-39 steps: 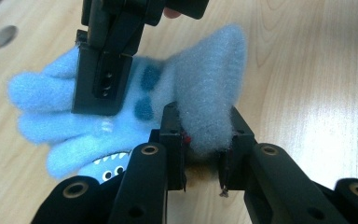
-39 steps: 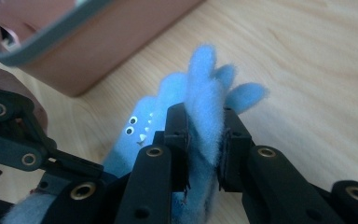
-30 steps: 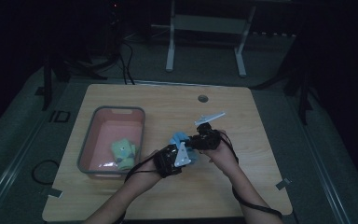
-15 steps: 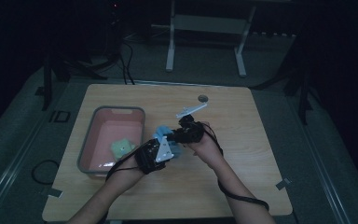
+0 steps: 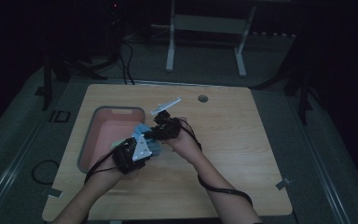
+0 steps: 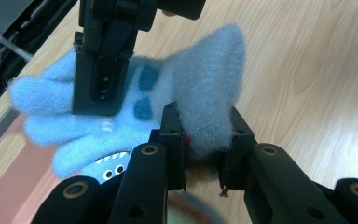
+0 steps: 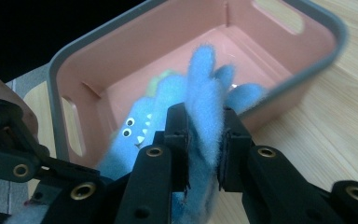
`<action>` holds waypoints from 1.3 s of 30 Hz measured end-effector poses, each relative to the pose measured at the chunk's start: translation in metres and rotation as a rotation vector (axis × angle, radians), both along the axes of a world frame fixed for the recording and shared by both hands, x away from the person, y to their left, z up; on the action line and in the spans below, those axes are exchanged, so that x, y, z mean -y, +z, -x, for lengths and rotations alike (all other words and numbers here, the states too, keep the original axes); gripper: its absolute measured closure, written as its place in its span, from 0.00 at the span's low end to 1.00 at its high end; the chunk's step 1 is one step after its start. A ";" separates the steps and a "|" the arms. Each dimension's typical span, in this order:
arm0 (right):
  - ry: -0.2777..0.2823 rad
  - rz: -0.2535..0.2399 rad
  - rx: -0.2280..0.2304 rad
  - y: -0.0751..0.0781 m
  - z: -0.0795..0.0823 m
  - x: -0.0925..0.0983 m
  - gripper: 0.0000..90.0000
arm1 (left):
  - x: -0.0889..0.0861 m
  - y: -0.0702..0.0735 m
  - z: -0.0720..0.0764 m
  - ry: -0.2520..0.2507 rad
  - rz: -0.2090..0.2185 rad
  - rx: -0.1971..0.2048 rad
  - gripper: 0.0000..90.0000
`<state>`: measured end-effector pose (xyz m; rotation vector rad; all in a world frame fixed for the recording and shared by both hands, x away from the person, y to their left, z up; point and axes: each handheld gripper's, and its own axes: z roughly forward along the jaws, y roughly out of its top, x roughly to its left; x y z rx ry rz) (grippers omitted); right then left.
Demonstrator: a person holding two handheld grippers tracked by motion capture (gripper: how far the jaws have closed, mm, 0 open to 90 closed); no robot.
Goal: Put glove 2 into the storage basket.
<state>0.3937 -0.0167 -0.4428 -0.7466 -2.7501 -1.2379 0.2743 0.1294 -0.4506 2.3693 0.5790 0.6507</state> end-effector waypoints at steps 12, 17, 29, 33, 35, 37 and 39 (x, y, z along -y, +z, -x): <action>0.052 0.001 -0.023 -0.012 -0.002 -0.056 0.86 | -0.047 -0.008 0.007 0.077 -0.005 -0.024 0.84; 0.058 0.002 -0.033 -0.019 -0.005 -0.069 0.86 | -0.060 -0.016 0.004 0.090 0.005 -0.048 0.84; 0.044 0.076 -0.044 -0.050 -0.014 -0.088 0.85 | -0.073 -0.046 -0.012 0.104 -0.009 -0.135 0.84; 0.043 0.083 -0.049 -0.052 -0.015 -0.088 0.83 | -0.072 -0.047 -0.017 0.112 -0.018 -0.183 0.81; 0.042 0.087 -0.046 -0.053 -0.015 -0.088 0.81 | -0.071 -0.048 -0.018 0.114 -0.033 -0.189 0.74; 0.034 0.084 -0.046 -0.052 -0.016 -0.087 0.75 | -0.070 -0.049 -0.018 0.113 -0.028 -0.204 0.65; 0.032 0.085 -0.034 -0.050 -0.016 -0.085 0.69 | -0.071 -0.049 -0.018 0.123 -0.018 -0.207 0.57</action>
